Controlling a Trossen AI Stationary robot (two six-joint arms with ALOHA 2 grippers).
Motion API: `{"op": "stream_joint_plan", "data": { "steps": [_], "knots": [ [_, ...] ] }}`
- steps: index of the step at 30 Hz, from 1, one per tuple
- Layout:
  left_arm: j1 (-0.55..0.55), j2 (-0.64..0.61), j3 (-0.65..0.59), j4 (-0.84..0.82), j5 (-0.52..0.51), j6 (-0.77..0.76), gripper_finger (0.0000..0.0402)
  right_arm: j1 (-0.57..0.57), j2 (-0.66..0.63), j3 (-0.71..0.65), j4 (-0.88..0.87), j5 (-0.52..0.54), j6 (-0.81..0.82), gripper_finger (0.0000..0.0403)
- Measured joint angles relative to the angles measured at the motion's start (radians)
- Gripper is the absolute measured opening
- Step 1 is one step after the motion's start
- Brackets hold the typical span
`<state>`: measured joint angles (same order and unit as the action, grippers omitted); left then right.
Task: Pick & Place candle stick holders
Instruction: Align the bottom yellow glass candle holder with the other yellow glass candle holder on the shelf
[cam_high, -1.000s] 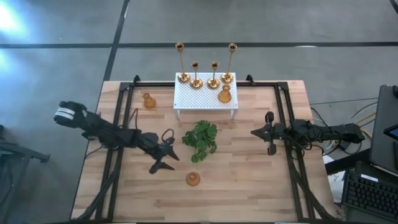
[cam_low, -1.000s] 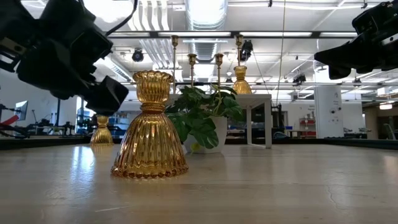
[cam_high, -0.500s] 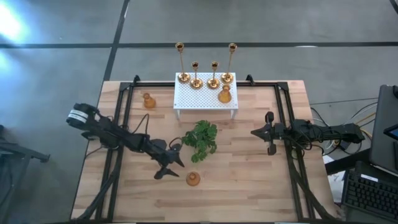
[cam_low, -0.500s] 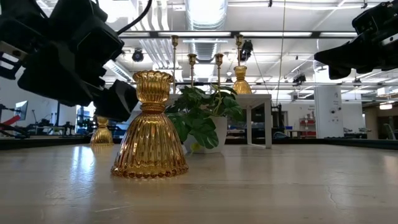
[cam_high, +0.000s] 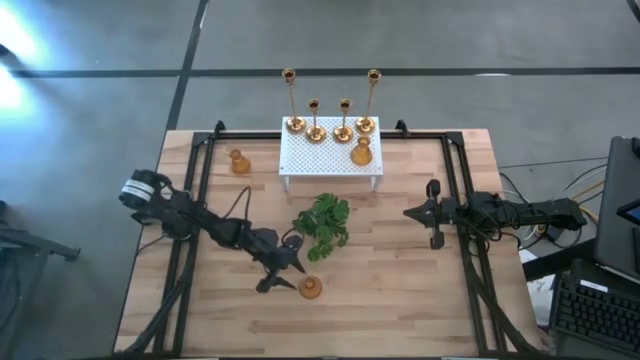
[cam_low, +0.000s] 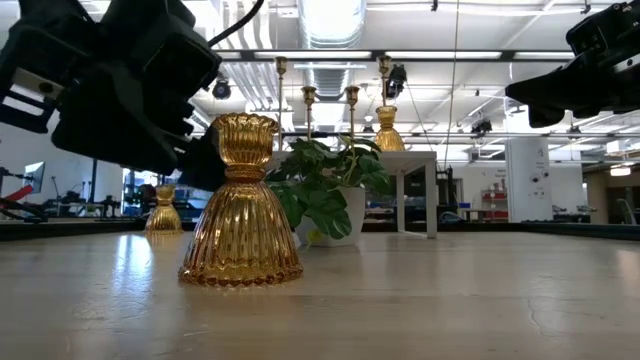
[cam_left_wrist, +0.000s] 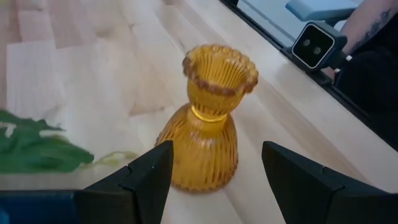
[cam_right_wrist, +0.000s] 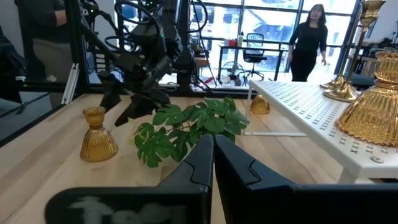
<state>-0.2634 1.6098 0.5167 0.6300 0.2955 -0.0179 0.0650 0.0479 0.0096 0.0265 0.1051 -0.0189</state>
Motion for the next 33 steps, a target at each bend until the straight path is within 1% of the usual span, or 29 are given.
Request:
{"op": "stream_joint_plan", "data": {
  "steps": [5, 13, 19, 29, 33],
  "knots": [
    [-0.005, 0.024, 0.021, 0.005, 0.0, 0.023, 0.025, 0.0, 0.001, 0.0, 0.0, 0.0, 0.0, 0.0009],
    [-0.009, 0.085, 0.03, 0.14, 0.0, 0.026, 0.025, 0.0, 0.0, 0.0, 0.0, 0.0, 0.0, 0.0009],
    [-0.009, 0.137, 0.044, 0.177, 0.002, 0.026, 0.025, 0.0, 0.001, 0.0, 0.0, 0.0, 0.0, 0.0009],
    [-0.008, 0.212, 0.111, 0.188, 0.084, 0.024, 0.025, 0.0, 0.0, 0.0, 0.0, 0.0, 0.0, 0.0009],
    [-0.009, 0.224, 0.122, 0.193, 0.088, 0.024, 0.0247, 0.0, 0.001, 0.0, 0.0, 0.0, 0.0, 0.0009]
  ]
}}
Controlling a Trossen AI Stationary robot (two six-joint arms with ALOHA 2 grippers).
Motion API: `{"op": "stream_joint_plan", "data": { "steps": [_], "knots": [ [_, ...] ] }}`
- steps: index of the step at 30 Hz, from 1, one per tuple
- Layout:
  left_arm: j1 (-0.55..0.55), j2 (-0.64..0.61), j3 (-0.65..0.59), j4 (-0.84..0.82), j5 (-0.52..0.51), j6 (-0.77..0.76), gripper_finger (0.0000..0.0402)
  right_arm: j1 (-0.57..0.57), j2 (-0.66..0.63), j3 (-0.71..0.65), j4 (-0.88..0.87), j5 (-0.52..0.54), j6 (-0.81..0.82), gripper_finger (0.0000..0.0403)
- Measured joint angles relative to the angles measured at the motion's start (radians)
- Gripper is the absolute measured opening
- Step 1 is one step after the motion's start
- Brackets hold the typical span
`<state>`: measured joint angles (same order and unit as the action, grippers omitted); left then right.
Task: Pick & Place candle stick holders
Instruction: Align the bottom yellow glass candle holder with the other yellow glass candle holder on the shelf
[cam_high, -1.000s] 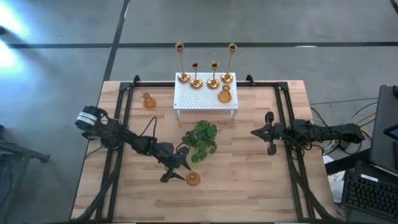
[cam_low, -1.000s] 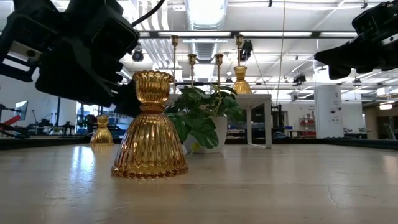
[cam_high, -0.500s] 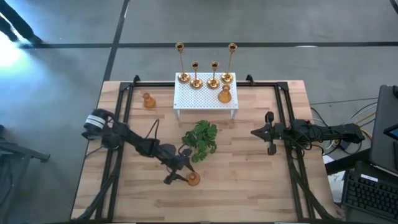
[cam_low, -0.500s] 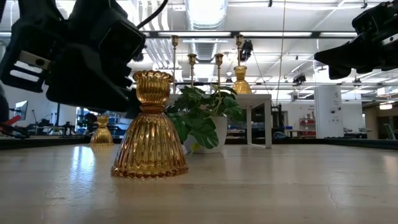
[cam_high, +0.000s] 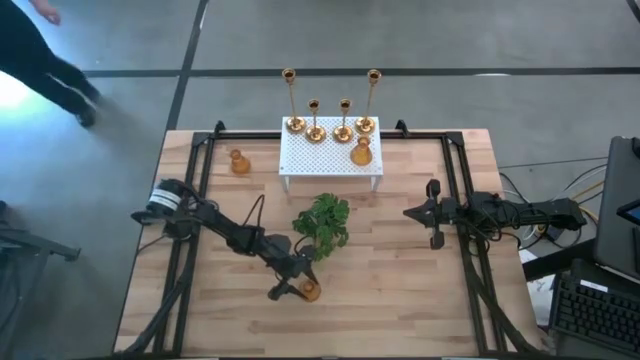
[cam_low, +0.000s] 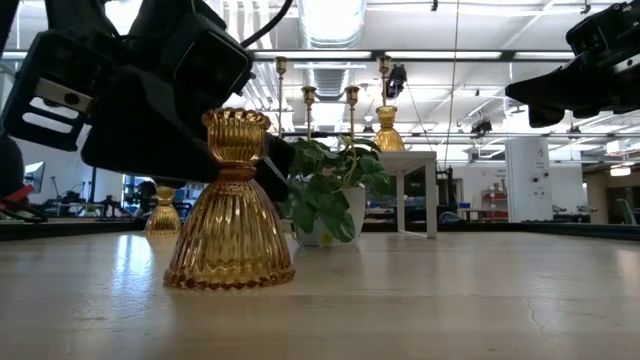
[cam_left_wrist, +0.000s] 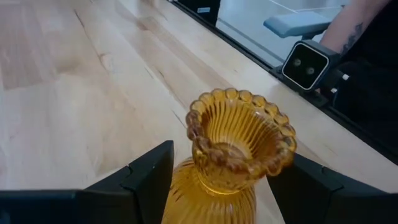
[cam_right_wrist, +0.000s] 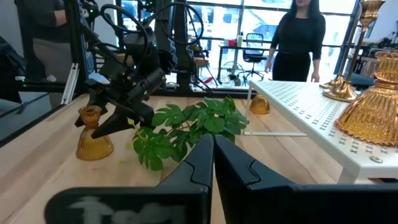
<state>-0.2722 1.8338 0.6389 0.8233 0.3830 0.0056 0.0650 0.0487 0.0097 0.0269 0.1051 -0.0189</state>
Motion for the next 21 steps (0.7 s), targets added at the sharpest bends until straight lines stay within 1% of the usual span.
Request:
{"op": "stream_joint_plan", "data": {
  "steps": [3, 5, 12, 21],
  "knots": [
    [0.0, 0.009, 0.004, 0.015, 0.0, 0.0, 0.0234, 0.0, -0.001, 0.0, 0.0, 0.0, 0.0, 0.0009],
    [0.0, 0.011, 0.006, 0.015, -0.001, 0.0, 0.0217, 0.0, -0.001, 0.0, 0.0, 0.0, 0.0, 0.0009],
    [0.0, 0.014, 0.009, 0.031, -0.003, 0.005, 0.0132, 0.0, 0.0, 0.0, 0.0, 0.0, 0.0, 0.0009],
    [0.0, 0.014, 0.009, 0.038, -0.003, 0.004, 0.0129, 0.0, 0.0, 0.0, 0.0, 0.0, 0.0, 0.0009]
  ]
}}
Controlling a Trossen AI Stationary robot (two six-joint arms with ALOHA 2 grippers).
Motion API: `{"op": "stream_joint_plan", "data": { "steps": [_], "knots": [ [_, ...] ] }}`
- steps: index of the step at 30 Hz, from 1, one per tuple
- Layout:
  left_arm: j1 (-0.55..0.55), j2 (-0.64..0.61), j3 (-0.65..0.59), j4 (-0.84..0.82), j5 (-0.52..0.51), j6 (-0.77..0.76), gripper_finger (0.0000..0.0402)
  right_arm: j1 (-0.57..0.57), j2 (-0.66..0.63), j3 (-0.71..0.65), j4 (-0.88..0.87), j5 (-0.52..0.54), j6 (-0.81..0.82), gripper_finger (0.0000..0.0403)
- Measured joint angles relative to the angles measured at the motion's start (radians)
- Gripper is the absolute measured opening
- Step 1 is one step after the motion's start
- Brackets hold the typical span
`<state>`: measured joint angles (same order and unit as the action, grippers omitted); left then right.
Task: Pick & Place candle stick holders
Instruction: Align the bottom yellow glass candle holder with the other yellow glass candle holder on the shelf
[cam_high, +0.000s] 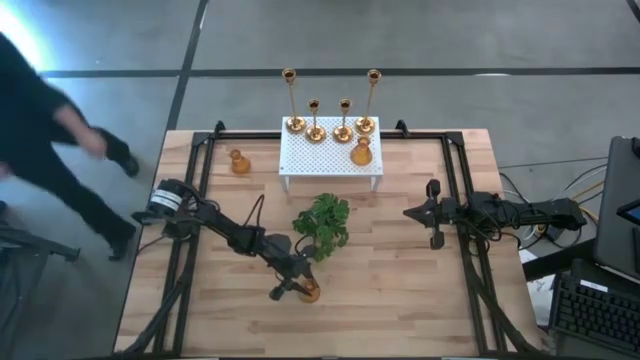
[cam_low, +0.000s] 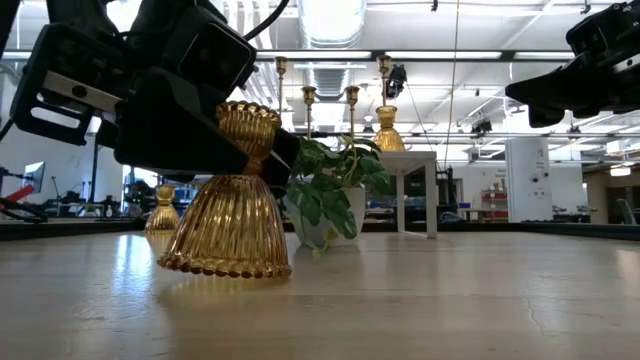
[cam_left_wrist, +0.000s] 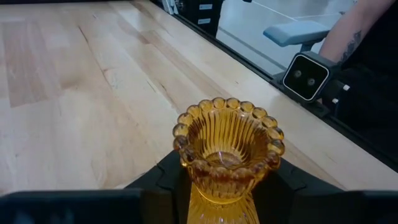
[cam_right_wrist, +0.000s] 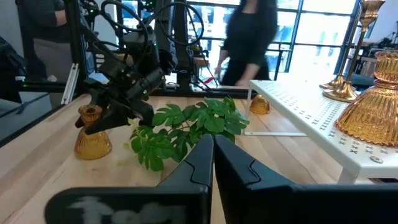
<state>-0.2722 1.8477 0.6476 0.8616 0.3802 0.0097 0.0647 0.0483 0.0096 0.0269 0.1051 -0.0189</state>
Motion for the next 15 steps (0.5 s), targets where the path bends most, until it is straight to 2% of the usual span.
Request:
{"op": "stream_joint_plan", "data": {
  "steps": [15],
  "knots": [
    [0.0, -0.003, -0.001, -0.001, 0.0, -0.017, 0.0129, 0.0, 0.0, 0.0, 0.0, 0.0, 0.0, 0.0009]
  ]
}}
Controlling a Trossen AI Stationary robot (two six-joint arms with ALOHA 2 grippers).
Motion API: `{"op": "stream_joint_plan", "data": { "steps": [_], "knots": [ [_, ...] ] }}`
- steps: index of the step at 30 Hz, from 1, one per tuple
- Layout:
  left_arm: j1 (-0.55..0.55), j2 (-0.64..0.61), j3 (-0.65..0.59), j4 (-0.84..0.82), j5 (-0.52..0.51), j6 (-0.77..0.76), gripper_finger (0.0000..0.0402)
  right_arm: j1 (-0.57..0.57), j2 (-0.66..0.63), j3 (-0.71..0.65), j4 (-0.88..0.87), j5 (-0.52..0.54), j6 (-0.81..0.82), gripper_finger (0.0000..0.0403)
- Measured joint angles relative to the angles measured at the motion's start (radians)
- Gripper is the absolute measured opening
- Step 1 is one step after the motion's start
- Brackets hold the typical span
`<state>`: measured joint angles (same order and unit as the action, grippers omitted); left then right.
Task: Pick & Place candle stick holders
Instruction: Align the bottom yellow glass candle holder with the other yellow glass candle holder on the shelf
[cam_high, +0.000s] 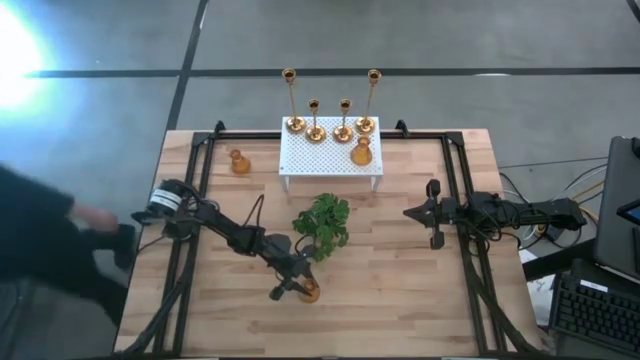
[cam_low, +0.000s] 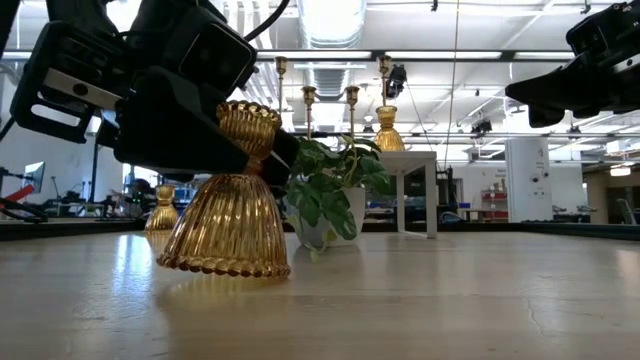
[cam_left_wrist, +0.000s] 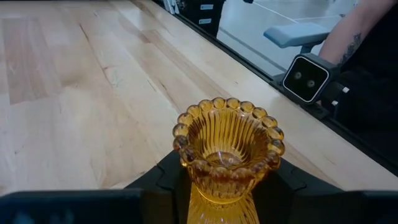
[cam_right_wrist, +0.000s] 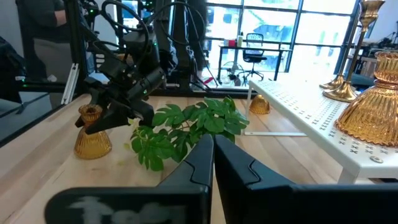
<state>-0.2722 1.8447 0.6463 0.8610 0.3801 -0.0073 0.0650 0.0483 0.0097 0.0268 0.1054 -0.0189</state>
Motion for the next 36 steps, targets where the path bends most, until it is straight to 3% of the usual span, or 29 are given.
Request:
{"op": "stream_joint_plan", "data": {
  "steps": [17, 26, 36],
  "knots": [
    [0.0, -0.117, -0.003, -0.029, 0.0, -0.126, 0.0129, 0.0, 0.0, 0.0, 0.0, 0.0, 0.0, 0.0009],
    [0.005, -0.317, -0.003, -0.192, -0.01, -0.1, 0.0129, 0.0, 0.0, 0.0, 0.0, 0.0, 0.0, 0.0009],
    [0.03, -0.482, 0.05, -0.424, -0.158, -0.02, 0.0129, 0.0, 0.0, 0.0, 0.0, 0.0, 0.0, 0.0009]
  ]
}}
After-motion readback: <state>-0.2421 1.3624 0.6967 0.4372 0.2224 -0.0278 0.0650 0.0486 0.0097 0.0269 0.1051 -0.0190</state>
